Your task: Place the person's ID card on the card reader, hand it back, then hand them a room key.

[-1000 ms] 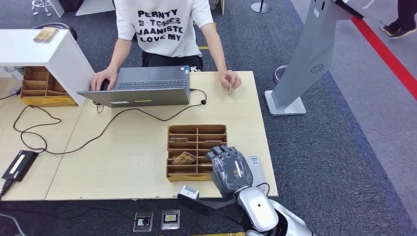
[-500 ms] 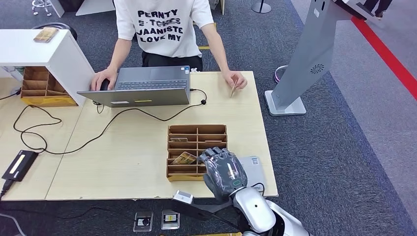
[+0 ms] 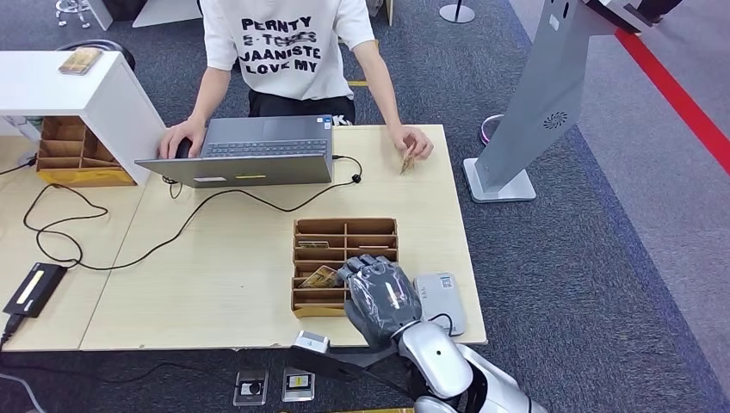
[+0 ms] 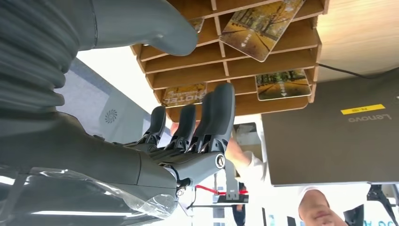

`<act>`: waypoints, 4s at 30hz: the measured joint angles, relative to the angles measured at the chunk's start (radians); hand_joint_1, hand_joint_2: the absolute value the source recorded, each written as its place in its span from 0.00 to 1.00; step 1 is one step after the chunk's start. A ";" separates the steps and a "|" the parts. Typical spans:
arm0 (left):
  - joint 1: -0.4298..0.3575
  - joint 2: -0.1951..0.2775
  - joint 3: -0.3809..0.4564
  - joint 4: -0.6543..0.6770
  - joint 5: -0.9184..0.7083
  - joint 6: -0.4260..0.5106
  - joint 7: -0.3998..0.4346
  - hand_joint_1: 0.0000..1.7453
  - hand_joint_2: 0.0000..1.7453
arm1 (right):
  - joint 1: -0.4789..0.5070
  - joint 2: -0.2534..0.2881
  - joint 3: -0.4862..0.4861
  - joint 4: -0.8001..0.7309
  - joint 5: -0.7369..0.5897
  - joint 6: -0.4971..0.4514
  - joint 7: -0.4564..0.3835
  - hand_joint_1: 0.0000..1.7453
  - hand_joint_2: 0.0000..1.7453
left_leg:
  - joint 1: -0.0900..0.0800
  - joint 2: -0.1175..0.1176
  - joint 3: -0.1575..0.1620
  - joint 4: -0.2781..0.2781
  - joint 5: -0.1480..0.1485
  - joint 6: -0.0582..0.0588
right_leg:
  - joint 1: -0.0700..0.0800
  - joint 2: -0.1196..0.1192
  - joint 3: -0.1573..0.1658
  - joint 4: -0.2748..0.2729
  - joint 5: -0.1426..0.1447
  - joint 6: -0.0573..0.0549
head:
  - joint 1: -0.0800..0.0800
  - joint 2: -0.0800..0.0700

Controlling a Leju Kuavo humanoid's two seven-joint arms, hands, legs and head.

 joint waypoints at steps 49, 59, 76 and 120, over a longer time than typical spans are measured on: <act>0.000 0.010 -0.028 0.000 0.017 -0.005 -0.001 0.00 0.00 | -0.017 0.012 0.019 0.141 -0.029 -0.010 0.065 0.46 1.00 | 0.000 0.000 0.000 0.000 0.000 0.000 | 0.000 0.000 0.000 0.000 0.000 0.000 | 0.000 0.000; 0.000 0.014 -0.042 0.000 0.025 -0.006 -0.001 0.00 0.00 | -0.016 0.012 0.019 0.147 -0.042 -0.011 0.057 0.45 1.00 | 0.000 0.000 0.000 0.000 0.000 0.000 | 0.000 0.000 0.000 0.000 0.000 0.000 | 0.000 0.000; -0.001 0.015 -0.052 0.000 0.027 -0.009 0.000 0.00 0.00 | -0.019 0.017 0.018 0.171 -0.052 -0.012 0.038 0.49 1.00 | 0.000 0.000 0.000 0.000 0.000 0.000 | 0.000 0.000 0.000 0.000 0.000 0.000 | 0.000 0.000; -0.002 0.018 -0.056 0.000 0.052 -0.002 -0.007 0.00 0.00 | -0.064 0.030 0.015 0.242 -0.063 -0.024 0.017 0.92 1.00 | 0.000 0.000 0.000 0.000 0.000 0.000 | 0.000 0.000 0.000 0.000 0.000 0.000 | 0.000 0.000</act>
